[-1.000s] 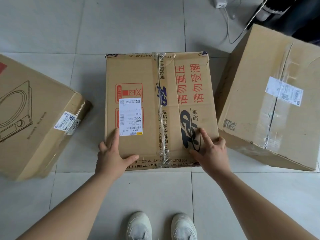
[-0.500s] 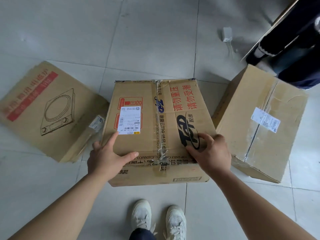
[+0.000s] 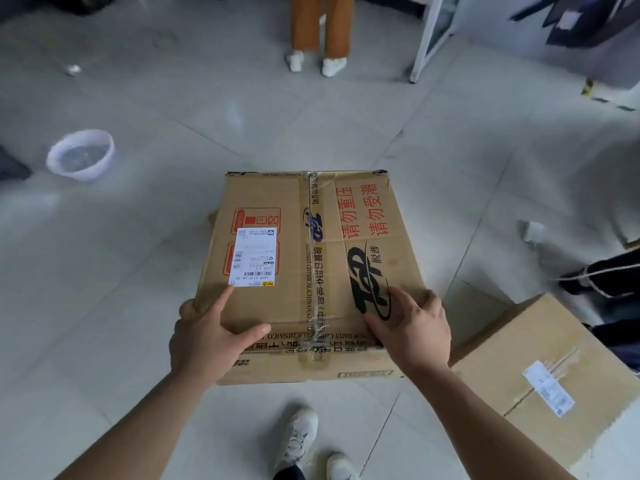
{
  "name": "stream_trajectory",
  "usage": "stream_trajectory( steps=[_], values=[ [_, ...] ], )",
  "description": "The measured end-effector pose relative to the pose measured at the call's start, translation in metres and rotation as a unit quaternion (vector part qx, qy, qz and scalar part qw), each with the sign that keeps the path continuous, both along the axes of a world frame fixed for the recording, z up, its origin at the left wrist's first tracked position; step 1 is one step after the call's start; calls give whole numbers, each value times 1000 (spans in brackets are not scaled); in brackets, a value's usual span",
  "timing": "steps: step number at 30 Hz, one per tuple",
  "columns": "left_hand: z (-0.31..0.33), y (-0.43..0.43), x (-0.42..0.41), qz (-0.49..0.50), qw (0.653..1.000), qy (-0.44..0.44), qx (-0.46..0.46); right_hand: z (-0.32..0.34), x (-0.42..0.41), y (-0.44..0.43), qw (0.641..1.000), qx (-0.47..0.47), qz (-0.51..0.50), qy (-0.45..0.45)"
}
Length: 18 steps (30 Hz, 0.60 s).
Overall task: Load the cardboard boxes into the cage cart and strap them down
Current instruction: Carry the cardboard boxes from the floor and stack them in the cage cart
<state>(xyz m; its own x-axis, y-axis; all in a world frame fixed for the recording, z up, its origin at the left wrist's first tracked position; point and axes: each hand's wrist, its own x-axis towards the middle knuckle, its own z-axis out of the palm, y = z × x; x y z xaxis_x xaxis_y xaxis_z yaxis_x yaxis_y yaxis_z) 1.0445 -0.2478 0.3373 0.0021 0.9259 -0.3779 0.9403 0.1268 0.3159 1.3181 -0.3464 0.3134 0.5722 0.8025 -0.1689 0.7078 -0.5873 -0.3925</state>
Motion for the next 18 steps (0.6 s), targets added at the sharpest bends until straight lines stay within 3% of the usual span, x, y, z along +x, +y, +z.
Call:
stream_trajectory(
  steps=[9,18],
  values=[
    [131,-101,-116,207,975,-21,81,144,-105,17,981,60,186,-8],
    [191,-223,-242,421,900,-17,116,225,-265,16,911,81,402,-29]
  ],
)
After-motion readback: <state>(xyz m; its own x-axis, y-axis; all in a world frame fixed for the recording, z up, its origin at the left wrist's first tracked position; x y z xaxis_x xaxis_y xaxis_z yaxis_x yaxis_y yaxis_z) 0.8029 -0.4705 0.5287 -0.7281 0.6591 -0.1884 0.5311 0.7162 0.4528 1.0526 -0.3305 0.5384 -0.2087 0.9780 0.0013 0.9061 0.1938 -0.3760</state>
